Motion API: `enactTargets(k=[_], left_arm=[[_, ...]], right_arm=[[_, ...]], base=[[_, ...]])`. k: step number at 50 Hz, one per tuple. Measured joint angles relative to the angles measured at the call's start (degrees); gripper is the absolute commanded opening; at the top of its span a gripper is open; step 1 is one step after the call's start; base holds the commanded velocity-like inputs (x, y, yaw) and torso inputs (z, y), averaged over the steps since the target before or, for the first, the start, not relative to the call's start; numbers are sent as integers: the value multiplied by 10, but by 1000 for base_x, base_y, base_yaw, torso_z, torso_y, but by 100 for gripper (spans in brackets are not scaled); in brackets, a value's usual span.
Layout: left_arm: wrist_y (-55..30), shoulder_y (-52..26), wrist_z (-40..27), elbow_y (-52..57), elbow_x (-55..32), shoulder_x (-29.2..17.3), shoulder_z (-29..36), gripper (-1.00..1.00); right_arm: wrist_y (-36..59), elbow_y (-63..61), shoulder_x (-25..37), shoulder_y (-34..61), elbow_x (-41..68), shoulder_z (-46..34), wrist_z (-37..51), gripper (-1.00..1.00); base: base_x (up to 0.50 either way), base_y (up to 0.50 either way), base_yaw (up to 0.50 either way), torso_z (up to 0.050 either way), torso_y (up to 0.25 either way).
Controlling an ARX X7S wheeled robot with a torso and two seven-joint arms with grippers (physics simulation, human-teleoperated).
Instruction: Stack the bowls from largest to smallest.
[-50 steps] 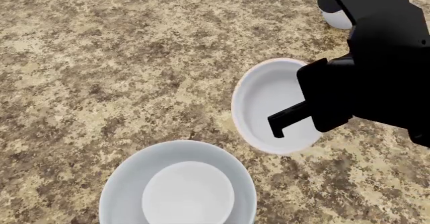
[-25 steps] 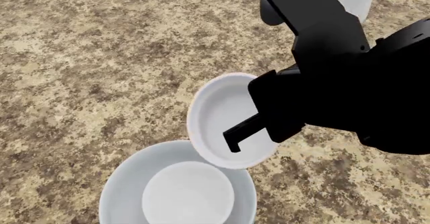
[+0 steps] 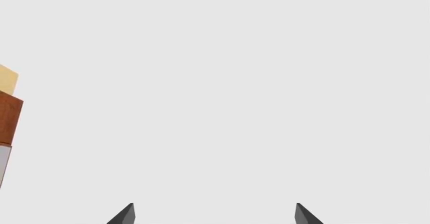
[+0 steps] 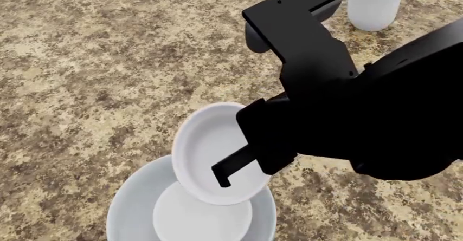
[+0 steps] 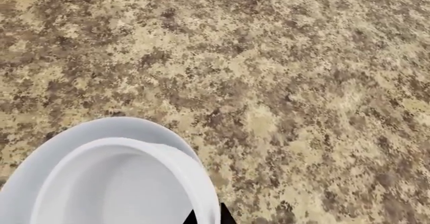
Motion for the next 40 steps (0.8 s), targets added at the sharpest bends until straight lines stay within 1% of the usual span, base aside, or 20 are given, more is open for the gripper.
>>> enactTargets(k=[40], left_arm=[[5, 1, -1, -3, 1, -4, 1, 100]], right_arm=[[-35, -6, -28, -59, -51, -21, -59, -100]], base=[[0, 0, 0, 0, 1]])
